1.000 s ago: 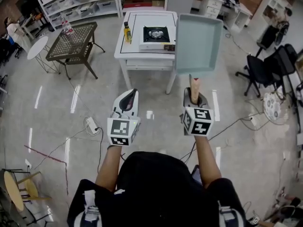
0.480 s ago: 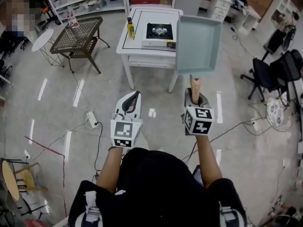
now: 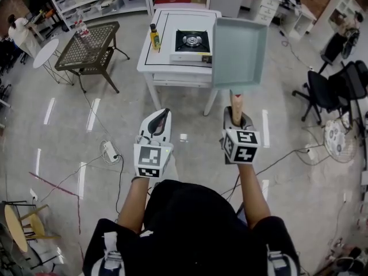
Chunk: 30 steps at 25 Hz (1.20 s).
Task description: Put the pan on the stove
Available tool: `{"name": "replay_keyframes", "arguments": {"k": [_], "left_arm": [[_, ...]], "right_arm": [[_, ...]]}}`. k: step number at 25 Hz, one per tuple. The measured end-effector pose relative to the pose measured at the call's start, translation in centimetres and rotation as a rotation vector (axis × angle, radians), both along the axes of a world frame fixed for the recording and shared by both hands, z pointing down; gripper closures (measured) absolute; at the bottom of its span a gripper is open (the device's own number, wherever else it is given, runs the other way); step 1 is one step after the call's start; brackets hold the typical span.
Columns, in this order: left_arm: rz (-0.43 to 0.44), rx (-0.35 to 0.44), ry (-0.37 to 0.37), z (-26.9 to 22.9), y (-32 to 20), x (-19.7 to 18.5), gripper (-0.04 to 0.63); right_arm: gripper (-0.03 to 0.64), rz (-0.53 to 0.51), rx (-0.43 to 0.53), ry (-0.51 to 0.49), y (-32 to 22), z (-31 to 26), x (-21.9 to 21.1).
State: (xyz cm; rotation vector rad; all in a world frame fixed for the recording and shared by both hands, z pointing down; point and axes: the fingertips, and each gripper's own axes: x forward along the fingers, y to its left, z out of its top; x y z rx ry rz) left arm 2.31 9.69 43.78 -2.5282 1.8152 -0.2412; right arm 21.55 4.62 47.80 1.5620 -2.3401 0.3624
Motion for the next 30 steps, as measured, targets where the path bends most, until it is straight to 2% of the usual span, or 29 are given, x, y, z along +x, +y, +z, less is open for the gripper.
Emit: {"name": "replay_keyframes", "arguments": {"k": [18,25,30], "left_arm": [[0.122,-0.022,-0.008,-1.2,-22.7,-9.8,0.571],[0.178,-0.044,0.003,-1.0,-29.2,-13.5,0.571],[0.216,-0.051,-0.003,-0.2,-32.1,-15.0,0.571]], "right_arm": [[0.572,0.073,-0.055,0.022,-20.1,0.1,-11.0],[0.572,0.129,-0.083,0.037,-26.1,0.5,-14.6],[0.572,0.159,-0.111,0.054,-28.3,1.2,-15.9]]}}
